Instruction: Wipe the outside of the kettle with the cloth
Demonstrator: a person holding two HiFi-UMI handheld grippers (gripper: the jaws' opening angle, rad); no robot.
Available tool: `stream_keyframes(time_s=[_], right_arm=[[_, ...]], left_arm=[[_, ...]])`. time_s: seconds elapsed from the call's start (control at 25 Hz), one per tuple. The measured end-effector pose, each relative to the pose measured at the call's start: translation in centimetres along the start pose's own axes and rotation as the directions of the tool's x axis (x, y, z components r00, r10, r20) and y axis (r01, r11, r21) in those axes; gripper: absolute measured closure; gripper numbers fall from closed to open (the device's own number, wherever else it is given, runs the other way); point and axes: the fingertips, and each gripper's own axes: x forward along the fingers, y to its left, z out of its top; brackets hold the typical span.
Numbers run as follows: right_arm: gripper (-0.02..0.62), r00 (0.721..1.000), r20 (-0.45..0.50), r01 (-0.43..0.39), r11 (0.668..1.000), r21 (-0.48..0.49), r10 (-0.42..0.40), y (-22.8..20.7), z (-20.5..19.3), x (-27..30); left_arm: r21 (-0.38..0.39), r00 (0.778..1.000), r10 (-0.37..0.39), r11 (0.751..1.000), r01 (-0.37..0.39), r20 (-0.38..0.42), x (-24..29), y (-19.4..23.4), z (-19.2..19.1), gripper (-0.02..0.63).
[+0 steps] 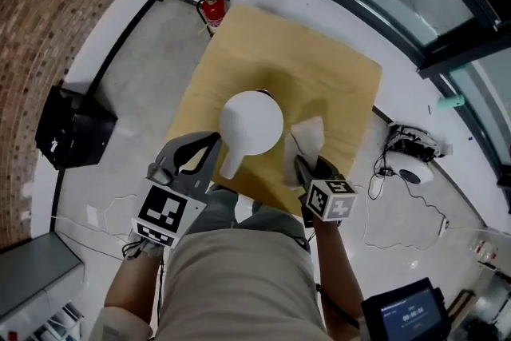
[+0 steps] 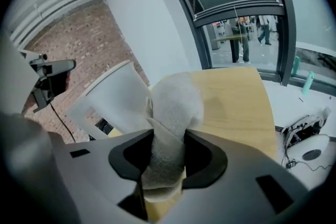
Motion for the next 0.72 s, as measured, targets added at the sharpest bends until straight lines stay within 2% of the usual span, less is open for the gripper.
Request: stream_keyframes(time_s=[0.12, 0.24, 0.32, 0.4, 0.48, 0.56, 0.72], right_arm=[[0.442, 0.997, 0.070, -0.019, 1.000, 0.010, 0.018, 1.5, 0.9, -0.8], [0.442, 0.993, 0.114, -0.031, 0.999, -0.017, 0.033, 2.5, 1.8, -1.4], [0.442, 0.989, 0.142, -0.031, 0.999, -0.019, 0.033, 2.7, 2.6, -1.8], [0.442, 0.983, 0.181, -0.035, 0.999, 0.014, 0.032, 2.4, 3.5, -2.2], [0.442, 0.976, 0.215, -0.055, 0.997, 0.045, 0.044, 1.8, 4.4, -2.6], [0.442, 0.967, 0.245, -0.085, 0.995, 0.044, 0.072, 1.3, 5.7, -3.0], [0.442, 0.941, 0.304, -0.167, 0.986, 0.025, 0.151, 2.3, 9.5, -4.7]], left_arm=[[0.152, 0.989, -0.078, 0.984, 0.097, -0.129, 3.9, -0.7, 0.5, 0.607], [0.247, 0.953, -0.136, 0.947, 0.205, -0.272, 7.2, -2.0, 0.4, 0.607], [0.322, 0.914, -0.141, 0.906, 0.274, -0.380, 9.1, -2.8, -0.2, 0.607], [0.406, 0.873, -0.112, 0.852, 0.330, -0.475, 10.7, -3.3, -1.2, 0.607], [0.461, 0.846, -0.078, 0.810, 0.363, -0.528, 11.7, -3.9, -1.9, 0.607], [0.456, 0.833, -0.077, 0.807, 0.374, -0.547, 12.2, -4.4, -2.1, 0.607], [0.318, 0.807, -0.170, 0.858, 0.404, -0.566, 12.4, -4.8, -1.6, 0.607]])
